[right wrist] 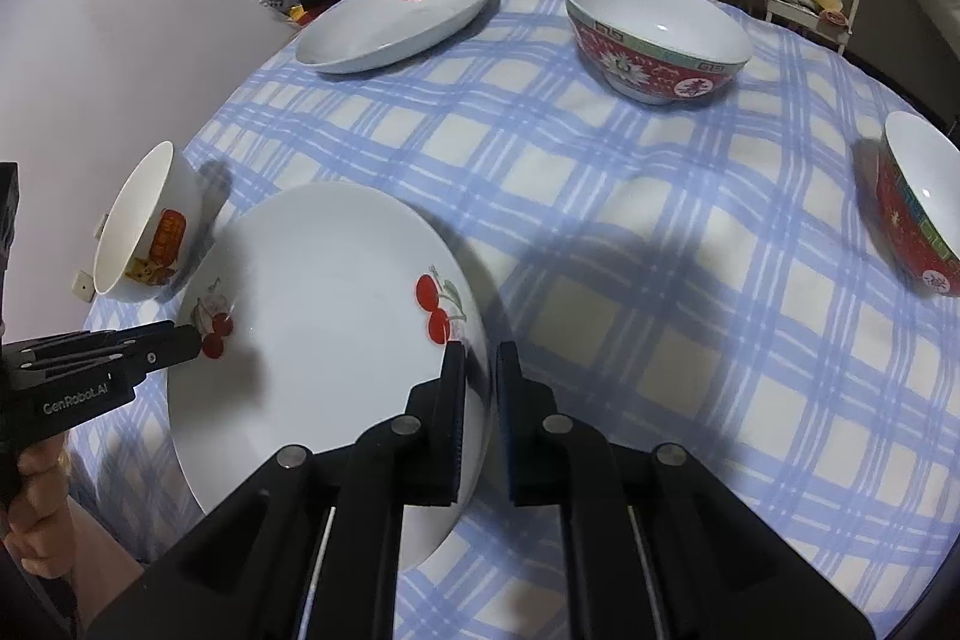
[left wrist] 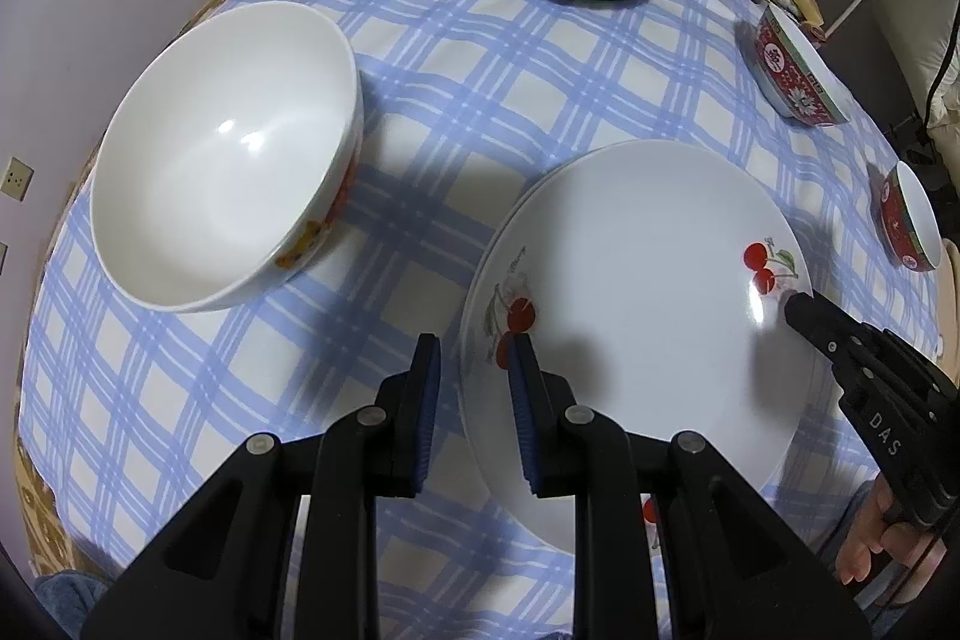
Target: Organize plates and bowls
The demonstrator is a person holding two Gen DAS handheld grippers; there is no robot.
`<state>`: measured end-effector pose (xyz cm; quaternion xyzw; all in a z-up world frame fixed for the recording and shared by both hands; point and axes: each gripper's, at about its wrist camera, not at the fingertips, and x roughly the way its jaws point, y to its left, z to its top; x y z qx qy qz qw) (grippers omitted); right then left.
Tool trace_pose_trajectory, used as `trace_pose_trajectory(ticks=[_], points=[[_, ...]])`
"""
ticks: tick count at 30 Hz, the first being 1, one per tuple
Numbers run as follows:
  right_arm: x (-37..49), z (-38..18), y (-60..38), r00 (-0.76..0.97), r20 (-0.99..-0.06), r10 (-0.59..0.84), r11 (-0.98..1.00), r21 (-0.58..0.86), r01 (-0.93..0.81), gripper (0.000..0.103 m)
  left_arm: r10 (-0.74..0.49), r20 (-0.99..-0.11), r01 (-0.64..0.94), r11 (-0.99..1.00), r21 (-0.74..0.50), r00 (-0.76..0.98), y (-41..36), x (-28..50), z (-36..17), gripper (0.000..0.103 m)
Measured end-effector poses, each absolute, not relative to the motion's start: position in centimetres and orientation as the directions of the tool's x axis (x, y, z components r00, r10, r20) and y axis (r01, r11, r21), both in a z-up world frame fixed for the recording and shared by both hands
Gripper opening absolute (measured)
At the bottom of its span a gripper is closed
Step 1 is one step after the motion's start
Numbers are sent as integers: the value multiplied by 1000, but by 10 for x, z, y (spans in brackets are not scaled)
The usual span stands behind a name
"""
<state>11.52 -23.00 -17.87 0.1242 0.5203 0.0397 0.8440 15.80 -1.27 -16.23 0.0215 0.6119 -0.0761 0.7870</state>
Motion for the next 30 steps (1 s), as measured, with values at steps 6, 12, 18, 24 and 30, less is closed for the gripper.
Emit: trace_pose_trajectory(ticks=[6, 12, 18, 24, 30], points=[[114, -180, -225, 450, -875, 176, 973, 225, 56, 11, -106, -960, 141, 987, -71, 260, -9, 156, -155, 23], [114, -170, -225, 475, -867, 152, 978, 200, 53, 11, -131, -941, 112, 989, -101, 311, -1, 153, -135, 24], [119, -138, -240, 560, -815, 146, 973, 219, 66, 11, -99, -914, 166, 985, -36, 392, -10, 151, -106, 27], [147, -99, -251, 636, -757, 147, 974, 223, 41, 23, -96, -871, 181, 983, -8, 483, -12, 172, -64, 52], [201, -75, -259, 667, -732, 139, 979, 202, 19, 49, -29, -873, 164, 985, 60, 487, -13, 226, -52, 75]])
